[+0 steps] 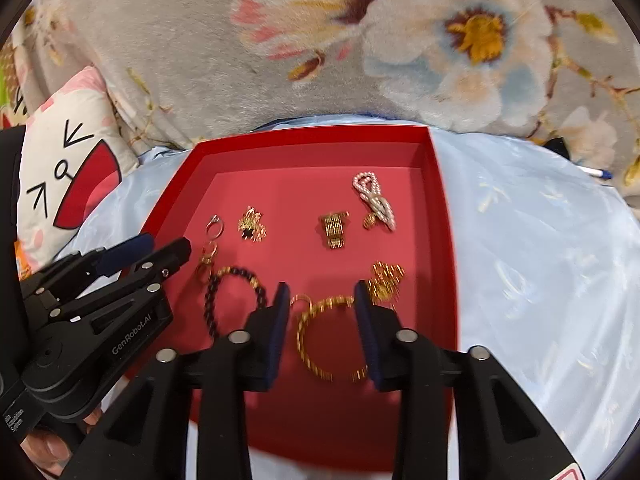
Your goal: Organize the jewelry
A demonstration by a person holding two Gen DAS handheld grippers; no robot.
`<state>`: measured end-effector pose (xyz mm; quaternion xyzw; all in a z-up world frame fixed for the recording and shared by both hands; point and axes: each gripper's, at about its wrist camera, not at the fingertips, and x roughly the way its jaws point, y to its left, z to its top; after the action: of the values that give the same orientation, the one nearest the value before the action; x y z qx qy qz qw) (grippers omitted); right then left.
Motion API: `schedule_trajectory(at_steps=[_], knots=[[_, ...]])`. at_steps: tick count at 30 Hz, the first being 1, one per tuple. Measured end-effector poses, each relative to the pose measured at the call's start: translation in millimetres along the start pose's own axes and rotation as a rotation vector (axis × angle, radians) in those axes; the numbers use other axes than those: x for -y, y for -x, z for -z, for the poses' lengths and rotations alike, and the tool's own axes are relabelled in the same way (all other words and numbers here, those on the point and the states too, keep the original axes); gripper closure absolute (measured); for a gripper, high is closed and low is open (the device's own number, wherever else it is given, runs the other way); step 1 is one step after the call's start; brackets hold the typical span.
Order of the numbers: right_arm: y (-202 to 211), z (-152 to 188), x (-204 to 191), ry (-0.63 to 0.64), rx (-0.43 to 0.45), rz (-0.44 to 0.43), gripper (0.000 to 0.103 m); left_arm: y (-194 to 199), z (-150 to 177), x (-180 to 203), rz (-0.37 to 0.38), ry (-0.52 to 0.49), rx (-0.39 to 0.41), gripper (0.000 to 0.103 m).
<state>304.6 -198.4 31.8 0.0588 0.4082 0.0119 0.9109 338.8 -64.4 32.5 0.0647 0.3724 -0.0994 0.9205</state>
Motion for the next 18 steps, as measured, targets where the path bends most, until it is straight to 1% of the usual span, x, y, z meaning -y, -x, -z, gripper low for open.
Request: schedule_trajectory(at_steps=[5, 7, 9, 15, 18], knots=[[29.9, 19.4, -2.7, 0.003, 0.034, 0.015, 0.056, 31.3, 16.9, 6.5, -0.001, -0.016, 0.029, 0.067], [42.0, 27.8, -3.0, 0.000, 0.045, 0.016, 0.054, 41.9, 23.8, 8.4, 0.003, -0.017, 0.036, 0.065], [52.1, 35.8, -4.8, 0.004, 0.052, 0.019, 0.052, 51.9, 31.0, 9.6, 0.006, -0.017, 0.041, 0.060], [73.3, 57.4, -11.6, 0.007, 0.061, 0.015, 0.048, 68.3, 49.6, 12.5, 0.003, -0.017, 0.038, 0.060], [80.4, 67.5, -14.9, 0.004, 0.073, 0.020, 0.043, 74.4, 59.0, 12.5, 0.000, -0.012, 0.036, 0.059]])
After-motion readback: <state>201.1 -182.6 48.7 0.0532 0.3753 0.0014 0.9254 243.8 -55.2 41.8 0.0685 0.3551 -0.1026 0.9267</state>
